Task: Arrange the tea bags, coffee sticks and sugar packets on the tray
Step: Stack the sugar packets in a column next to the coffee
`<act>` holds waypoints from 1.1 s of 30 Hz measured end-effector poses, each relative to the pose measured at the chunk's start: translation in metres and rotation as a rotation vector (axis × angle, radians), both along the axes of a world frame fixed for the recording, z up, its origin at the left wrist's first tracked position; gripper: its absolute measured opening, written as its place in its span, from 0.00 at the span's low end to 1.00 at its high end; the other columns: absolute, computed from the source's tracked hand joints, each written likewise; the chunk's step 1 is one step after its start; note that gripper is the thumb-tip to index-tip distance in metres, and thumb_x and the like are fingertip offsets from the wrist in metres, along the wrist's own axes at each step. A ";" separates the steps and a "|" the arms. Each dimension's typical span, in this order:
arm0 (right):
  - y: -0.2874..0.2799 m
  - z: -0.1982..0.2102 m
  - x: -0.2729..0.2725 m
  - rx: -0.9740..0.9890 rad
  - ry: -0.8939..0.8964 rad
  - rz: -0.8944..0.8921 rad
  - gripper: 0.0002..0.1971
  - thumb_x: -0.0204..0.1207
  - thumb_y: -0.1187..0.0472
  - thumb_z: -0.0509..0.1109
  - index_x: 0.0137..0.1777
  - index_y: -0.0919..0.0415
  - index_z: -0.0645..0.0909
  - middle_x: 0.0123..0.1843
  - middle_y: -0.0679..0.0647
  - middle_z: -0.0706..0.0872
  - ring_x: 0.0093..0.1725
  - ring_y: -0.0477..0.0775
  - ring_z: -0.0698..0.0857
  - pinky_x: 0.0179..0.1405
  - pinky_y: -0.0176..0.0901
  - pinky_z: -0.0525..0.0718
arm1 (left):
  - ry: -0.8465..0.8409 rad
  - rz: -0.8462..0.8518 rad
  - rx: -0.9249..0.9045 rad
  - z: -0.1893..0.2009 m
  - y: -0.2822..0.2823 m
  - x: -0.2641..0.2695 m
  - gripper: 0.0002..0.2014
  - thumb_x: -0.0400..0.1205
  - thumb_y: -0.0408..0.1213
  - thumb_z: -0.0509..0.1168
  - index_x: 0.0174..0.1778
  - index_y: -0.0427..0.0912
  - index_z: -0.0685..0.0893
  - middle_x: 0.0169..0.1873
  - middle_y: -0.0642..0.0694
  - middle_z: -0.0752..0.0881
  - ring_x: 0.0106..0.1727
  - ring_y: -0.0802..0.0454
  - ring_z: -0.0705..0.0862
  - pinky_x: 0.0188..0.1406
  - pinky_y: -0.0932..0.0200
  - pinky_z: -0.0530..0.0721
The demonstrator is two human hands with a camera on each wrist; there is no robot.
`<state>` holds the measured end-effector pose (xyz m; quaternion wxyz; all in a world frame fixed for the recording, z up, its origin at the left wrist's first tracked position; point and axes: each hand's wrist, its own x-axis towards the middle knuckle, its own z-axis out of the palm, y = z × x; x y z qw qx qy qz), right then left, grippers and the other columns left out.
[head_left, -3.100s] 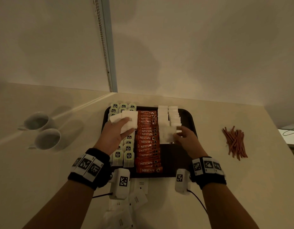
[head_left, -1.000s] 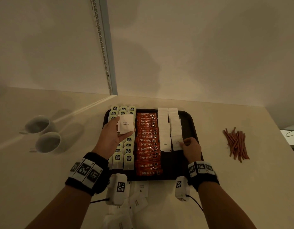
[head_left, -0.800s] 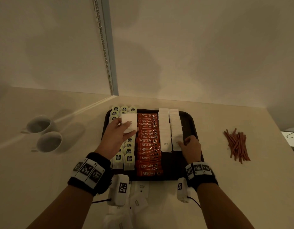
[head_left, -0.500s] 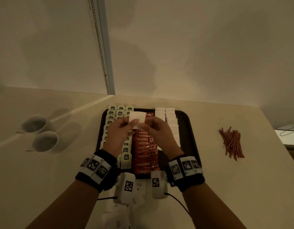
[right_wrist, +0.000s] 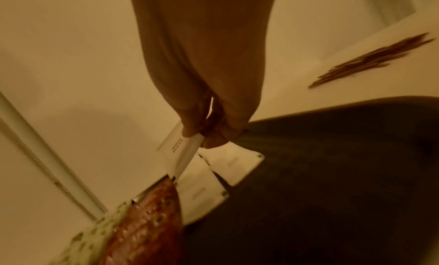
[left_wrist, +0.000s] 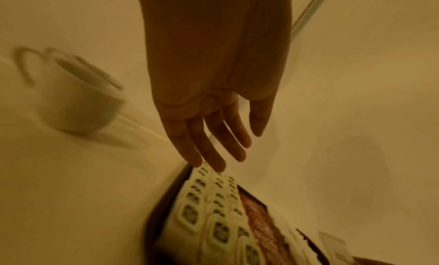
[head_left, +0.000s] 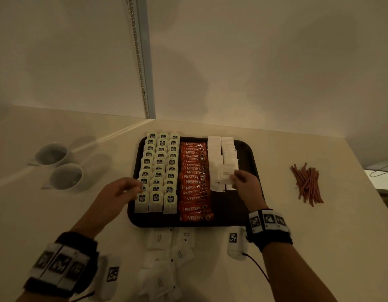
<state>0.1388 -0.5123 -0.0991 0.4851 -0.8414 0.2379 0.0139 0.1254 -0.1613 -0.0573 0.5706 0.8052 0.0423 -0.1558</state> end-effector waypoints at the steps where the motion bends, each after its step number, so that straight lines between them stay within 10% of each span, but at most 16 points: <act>1: -0.003 -0.009 -0.004 -0.038 0.046 -0.015 0.16 0.80 0.62 0.67 0.66 0.63 0.79 0.61 0.58 0.84 0.56 0.52 0.83 0.58 0.46 0.84 | 0.016 0.015 0.035 -0.006 0.010 -0.008 0.10 0.82 0.29 0.65 0.44 0.50 0.87 0.40 0.49 0.90 0.44 0.47 0.87 0.46 0.54 0.80; 7: 0.004 -0.036 -0.016 -0.011 0.181 -0.086 0.10 0.77 0.61 0.71 0.56 0.60 0.80 0.58 0.57 0.84 0.59 0.56 0.83 0.62 0.56 0.83 | 0.174 0.096 0.057 -0.031 0.050 -0.058 0.07 0.84 0.29 0.62 0.51 0.38 0.86 0.44 0.41 0.90 0.46 0.40 0.87 0.47 0.52 0.79; 18: 0.030 -0.030 -0.014 -0.265 0.050 -0.039 0.10 0.74 0.60 0.74 0.45 0.61 0.74 0.40 0.53 0.79 0.41 0.52 0.80 0.37 0.35 0.75 | 0.249 0.175 0.072 -0.042 0.074 -0.092 0.07 0.84 0.29 0.62 0.49 0.40 0.86 0.45 0.40 0.89 0.47 0.38 0.86 0.46 0.52 0.78; 25: 0.085 0.006 -0.070 -0.169 -0.019 0.613 0.07 0.75 0.51 0.71 0.49 0.50 0.80 0.53 0.43 0.82 0.53 0.40 0.80 0.54 0.33 0.78 | 0.094 -0.127 0.265 -0.040 0.043 -0.078 0.05 0.80 0.32 0.69 0.48 0.47 0.85 0.47 0.48 0.88 0.46 0.53 0.85 0.43 0.70 0.78; 33: 0.129 -0.013 -0.142 -0.636 0.210 0.973 0.48 0.61 0.26 0.68 0.75 0.55 0.65 0.75 0.51 0.67 0.71 0.53 0.67 0.70 0.50 0.72 | -0.125 -0.664 0.526 -0.061 -0.010 -0.088 0.20 0.81 0.42 0.68 0.69 0.48 0.79 0.68 0.51 0.77 0.69 0.54 0.72 0.65 0.68 0.65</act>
